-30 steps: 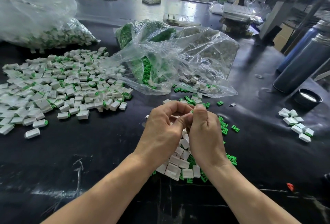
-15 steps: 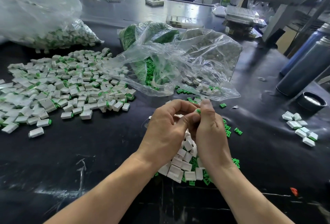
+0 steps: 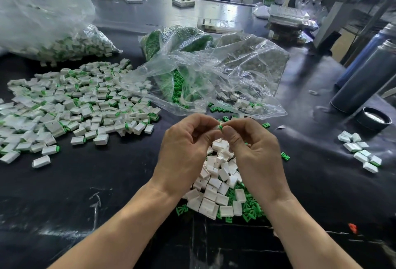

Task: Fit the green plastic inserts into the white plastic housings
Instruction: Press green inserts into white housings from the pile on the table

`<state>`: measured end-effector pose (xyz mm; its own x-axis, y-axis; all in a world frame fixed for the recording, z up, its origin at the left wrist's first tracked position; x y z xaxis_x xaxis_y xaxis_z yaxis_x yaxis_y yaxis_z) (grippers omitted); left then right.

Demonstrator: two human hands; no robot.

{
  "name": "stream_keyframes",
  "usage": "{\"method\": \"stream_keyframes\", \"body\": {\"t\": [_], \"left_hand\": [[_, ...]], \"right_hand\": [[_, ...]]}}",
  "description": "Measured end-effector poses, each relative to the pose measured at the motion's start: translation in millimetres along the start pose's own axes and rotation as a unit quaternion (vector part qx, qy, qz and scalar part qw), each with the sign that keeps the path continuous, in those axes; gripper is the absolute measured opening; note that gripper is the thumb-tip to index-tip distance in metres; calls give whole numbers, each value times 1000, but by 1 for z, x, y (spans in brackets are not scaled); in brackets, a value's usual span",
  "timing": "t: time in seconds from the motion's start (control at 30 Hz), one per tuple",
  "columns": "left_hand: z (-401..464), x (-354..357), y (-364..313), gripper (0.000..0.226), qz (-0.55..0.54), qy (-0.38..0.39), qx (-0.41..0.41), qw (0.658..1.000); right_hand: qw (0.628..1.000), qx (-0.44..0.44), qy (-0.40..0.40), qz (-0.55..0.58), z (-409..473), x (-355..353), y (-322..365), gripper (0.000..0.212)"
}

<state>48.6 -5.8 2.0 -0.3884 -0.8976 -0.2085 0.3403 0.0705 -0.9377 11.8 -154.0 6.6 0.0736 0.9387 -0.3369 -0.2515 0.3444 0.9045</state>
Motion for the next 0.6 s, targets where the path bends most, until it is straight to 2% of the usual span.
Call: {"method": "stream_keyframes", "body": {"t": [0.2, 0.43, 0.6], "left_hand": [[0, 0, 0, 23, 16, -5, -3, 1000], [0, 0, -2, 18, 29, 0, -18, 999], [0, -12, -1, 12, 131, -13, -52, 990]], "right_hand": [[1000, 12, -4, -20, 0, 1, -1, 9], [999, 24, -11, -24, 1, 1, -3, 10], [998, 45, -50, 6, 2, -5, -7, 13]]}}
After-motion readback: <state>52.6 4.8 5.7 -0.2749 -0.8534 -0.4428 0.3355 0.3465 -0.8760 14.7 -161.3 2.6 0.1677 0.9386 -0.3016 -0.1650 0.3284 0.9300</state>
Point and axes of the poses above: each hand's wrist, its own z-axis towards the middle knuckle, its own x-axis out of the palm, y = z × x, the point moved 2 cm from there along z, towards the middle knuckle, and after that the axes turned 15 degrees about y, right-handed, at the moved point
